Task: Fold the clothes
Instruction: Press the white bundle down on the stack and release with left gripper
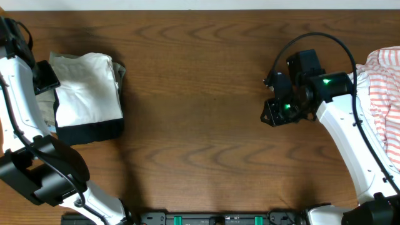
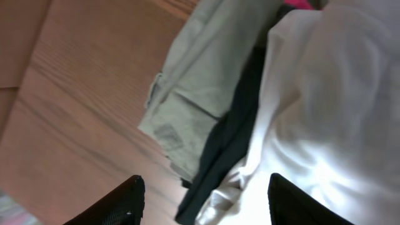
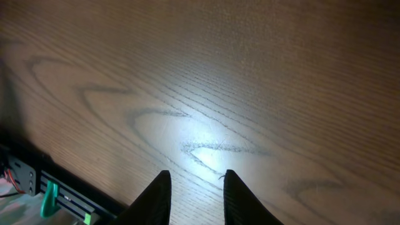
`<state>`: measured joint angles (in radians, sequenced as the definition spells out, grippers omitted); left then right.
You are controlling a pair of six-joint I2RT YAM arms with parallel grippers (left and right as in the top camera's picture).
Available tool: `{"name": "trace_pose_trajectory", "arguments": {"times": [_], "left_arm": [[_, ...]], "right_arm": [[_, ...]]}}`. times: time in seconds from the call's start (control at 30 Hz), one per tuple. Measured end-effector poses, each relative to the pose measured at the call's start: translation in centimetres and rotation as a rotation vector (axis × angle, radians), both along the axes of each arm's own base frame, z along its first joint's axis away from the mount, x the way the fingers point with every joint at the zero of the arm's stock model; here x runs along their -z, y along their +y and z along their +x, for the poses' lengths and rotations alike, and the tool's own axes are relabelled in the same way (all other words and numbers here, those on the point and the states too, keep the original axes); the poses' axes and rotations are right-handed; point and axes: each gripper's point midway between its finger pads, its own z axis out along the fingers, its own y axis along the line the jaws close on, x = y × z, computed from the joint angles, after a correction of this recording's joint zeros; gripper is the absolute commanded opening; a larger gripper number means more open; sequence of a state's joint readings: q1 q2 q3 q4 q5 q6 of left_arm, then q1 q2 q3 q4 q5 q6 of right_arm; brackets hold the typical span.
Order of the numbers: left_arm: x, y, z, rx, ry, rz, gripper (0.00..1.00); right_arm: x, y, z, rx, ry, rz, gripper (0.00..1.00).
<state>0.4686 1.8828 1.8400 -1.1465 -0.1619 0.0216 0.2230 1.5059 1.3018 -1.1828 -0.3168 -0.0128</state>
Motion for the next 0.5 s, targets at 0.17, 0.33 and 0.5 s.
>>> {"name": "trace_pose_trajectory", "arguments": {"times": [0.17, 0.33, 0.5], "left_arm": [[0.3, -2.7, 1.7, 0.044, -0.089, -0.159, 0.63], [-0.4, -7.2, 3.7, 0.184, -0.190, -0.352, 0.67], [-1.9, -11.8, 4.9, 0.318, -0.239, -0.421, 0.70]], "right_arm": [[-0.1, 0.2, 0.7, -0.007, -0.033, 0.006, 0.49], [-0.4, 0.3, 1.7, -0.011, -0.076, 0.013, 0.68], [-0.9, 0.7, 3.3, -0.018, -0.150, 0.025, 0.98]]}}
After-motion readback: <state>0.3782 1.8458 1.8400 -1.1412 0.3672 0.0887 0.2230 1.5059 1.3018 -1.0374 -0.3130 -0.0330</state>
